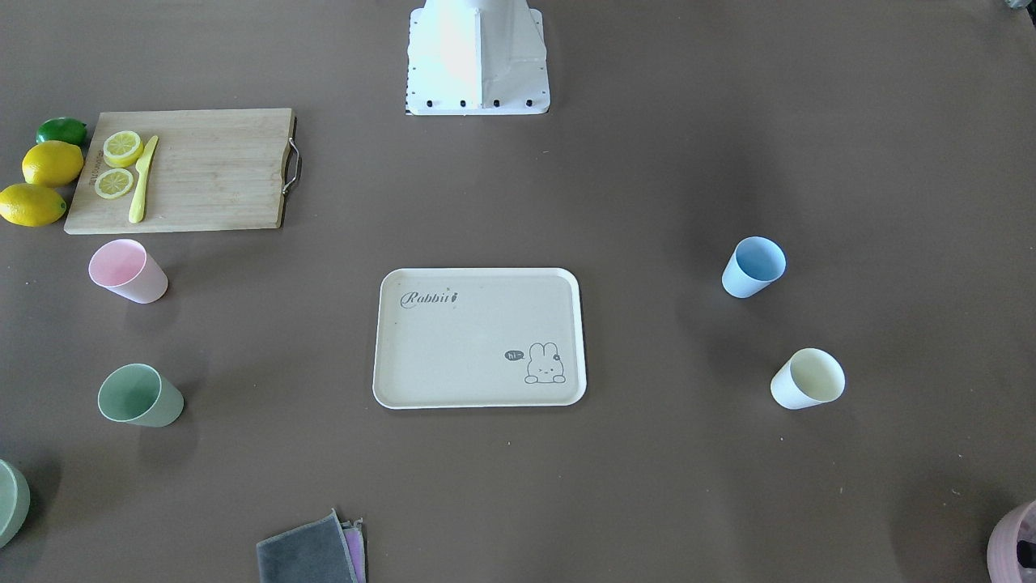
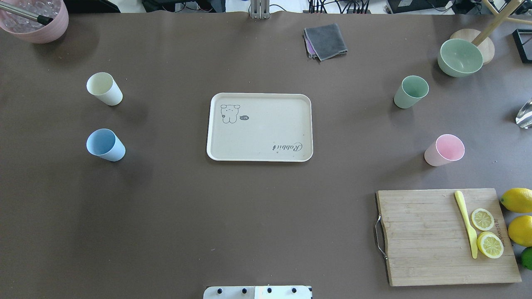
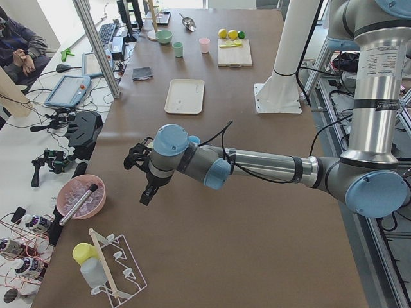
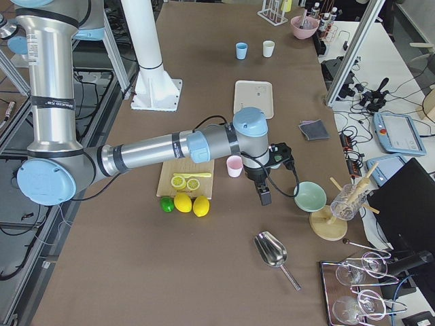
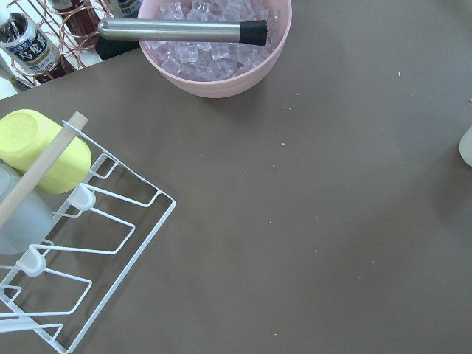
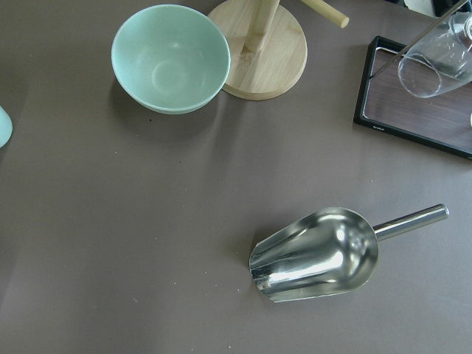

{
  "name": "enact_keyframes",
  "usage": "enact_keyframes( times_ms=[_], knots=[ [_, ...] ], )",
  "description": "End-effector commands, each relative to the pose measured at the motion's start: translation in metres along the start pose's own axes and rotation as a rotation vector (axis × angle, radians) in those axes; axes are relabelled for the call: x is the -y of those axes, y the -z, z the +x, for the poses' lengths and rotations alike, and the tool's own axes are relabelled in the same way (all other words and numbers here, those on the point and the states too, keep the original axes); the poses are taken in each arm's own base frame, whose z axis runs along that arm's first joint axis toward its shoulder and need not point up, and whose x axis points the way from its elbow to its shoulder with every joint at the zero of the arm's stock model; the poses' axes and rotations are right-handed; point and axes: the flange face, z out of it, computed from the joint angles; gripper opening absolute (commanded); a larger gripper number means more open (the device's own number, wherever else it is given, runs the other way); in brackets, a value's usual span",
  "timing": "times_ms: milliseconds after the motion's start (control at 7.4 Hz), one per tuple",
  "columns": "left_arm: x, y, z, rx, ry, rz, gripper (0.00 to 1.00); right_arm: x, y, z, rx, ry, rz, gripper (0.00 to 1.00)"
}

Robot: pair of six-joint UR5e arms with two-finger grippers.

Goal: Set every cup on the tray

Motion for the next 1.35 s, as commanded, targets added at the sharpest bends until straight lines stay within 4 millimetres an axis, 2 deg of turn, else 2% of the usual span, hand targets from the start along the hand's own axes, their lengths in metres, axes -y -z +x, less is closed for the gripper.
enact_keyframes(
  times_ms=[0, 135, 270, 405, 541, 676, 811, 946, 1081, 1216],
  knots=[
    [0.013, 0.004, 0.009, -0.010, 0.005, 0.036, 0.98, -0.001, -0.021, 0.000, 0.023, -0.053, 0.049, 1.00],
    [0.034, -0.022, 0.043, -0.047, -0.049, 0.009, 0.98, 0.020, -0.030, -0.033, 0.049, -0.114, 0.042, 1.00],
    [0.050, -0.048, 0.058, -0.071, 0.034, -0.022, 0.98, 0.043, -0.042, -0.074, 0.080, -0.181, 0.027, 1.00],
    [0.074, -0.061, 0.080, -0.086, 0.158, -0.033, 0.98, 0.074, -0.043, -0.117, 0.115, -0.262, 0.033, 1.00],
    [0.094, -0.087, 0.113, -0.112, 0.175, -0.065, 0.98, 0.095, -0.049, -0.161, 0.146, -0.276, 0.026, 1.00],
    [0.116, -0.112, 0.124, -0.126, 0.203, -0.079, 0.98, 0.110, -0.048, -0.185, 0.168, -0.289, 0.023, 1.00],
    [0.131, -0.140, 0.137, -0.140, 0.208, -0.099, 0.97, 0.119, -0.046, -0.197, 0.180, -0.304, 0.009, 1.00],
    [0.144, -0.165, 0.160, -0.142, 0.183, -0.123, 0.97, 0.135, -0.037, -0.209, 0.173, -0.313, -0.009, 1.00],
    [0.151, -0.179, 0.176, -0.106, 0.172, -0.118, 0.97, 0.137, -0.034, -0.218, 0.176, -0.305, -0.011, 1.00],
    [0.147, -0.196, 0.200, -0.115, 0.178, -0.123, 0.97, 0.136, -0.035, -0.222, 0.179, -0.296, -0.013, 1.00]
  ],
)
